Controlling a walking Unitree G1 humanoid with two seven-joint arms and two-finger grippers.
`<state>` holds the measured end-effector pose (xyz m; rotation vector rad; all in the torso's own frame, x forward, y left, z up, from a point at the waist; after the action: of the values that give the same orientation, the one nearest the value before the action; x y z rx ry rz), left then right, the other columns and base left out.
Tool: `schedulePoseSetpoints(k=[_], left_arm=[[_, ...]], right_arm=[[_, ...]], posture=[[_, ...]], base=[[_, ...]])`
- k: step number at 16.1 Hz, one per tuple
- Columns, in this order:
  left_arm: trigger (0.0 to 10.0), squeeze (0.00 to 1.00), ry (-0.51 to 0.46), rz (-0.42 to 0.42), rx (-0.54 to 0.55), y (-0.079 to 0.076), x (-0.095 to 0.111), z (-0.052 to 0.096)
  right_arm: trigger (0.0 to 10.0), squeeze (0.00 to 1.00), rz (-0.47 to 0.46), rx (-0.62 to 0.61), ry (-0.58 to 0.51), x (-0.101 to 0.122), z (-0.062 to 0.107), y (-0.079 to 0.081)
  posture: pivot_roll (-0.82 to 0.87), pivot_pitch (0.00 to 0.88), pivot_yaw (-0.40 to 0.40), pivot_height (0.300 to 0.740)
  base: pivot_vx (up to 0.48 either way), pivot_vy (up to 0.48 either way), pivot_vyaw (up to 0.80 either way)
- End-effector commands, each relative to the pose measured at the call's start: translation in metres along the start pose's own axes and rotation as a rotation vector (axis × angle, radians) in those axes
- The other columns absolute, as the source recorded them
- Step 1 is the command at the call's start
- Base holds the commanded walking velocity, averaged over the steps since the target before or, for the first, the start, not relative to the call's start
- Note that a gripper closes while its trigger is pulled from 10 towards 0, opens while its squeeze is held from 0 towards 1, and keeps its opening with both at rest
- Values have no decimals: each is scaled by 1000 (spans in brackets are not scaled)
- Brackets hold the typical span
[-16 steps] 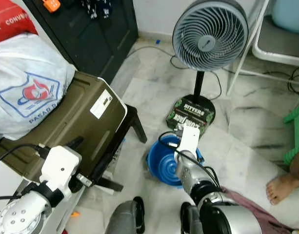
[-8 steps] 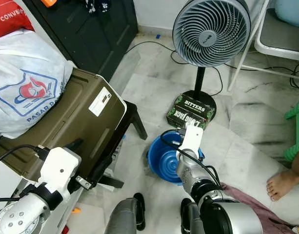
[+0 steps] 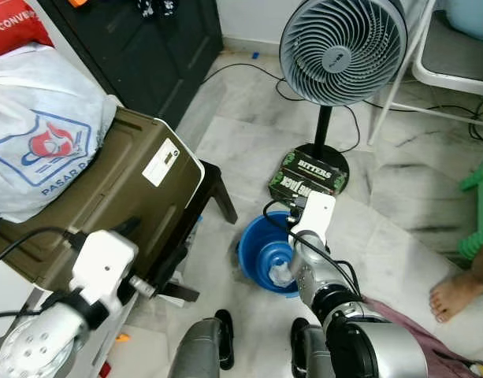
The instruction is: Clean up the room
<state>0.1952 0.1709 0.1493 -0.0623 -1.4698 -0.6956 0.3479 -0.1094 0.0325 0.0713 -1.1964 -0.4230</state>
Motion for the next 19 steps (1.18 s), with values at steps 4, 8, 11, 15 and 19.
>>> schedulePoseSetpoints(k=[4, 8, 11, 15, 19], left_arm=[[10000, 0, -5, 47, 58, -1, -10, -21], [10000, 0, -86, 82, 102, -6, -7, -57], [10000, 0, -123, 74, 119, -2, -7, -75], [10000, 0, -131, 59, 172, 2, -14, -86], [10000, 0, -85, 145, 288, 3, -32, -76]], right_arm=[[10000, 1000, -79, 282, 32, -2, 10, 28], [10000, 1000, 98, 431, 49, 3, 24, 11], [10000, 1000, 172, 487, 62, 14, 36, -11], [10000, 1000, 239, 487, 42, 15, 56, -36], [10000, 1000, 162, 355, -34, 23, 68, -67]], posture=[[181, 216, 94, 740], [75, 130, 43, 740], [31, 67, 34, 740], [-6, 0, 38, 740], [-34, 0, 30, 740]], base=[[0, 0, 0], [0, 0, 0], [0, 0, 0], [0, 0, 0], [0, 0, 0]])
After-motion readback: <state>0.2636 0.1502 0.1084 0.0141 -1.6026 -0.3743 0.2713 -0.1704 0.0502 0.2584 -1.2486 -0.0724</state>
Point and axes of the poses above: a point about 5 cm out from each wrist's last joint towards the gripper, its own z axis pointing back from the gripper into the wrist, its own x axis along the axis of the wrist's last joint, y = z × x, the point moved 2 cm from there along -z, pointing out of the wrist towards the gripper, and after that the axes turned 9 degrees about -z, right-handed, at the moved point
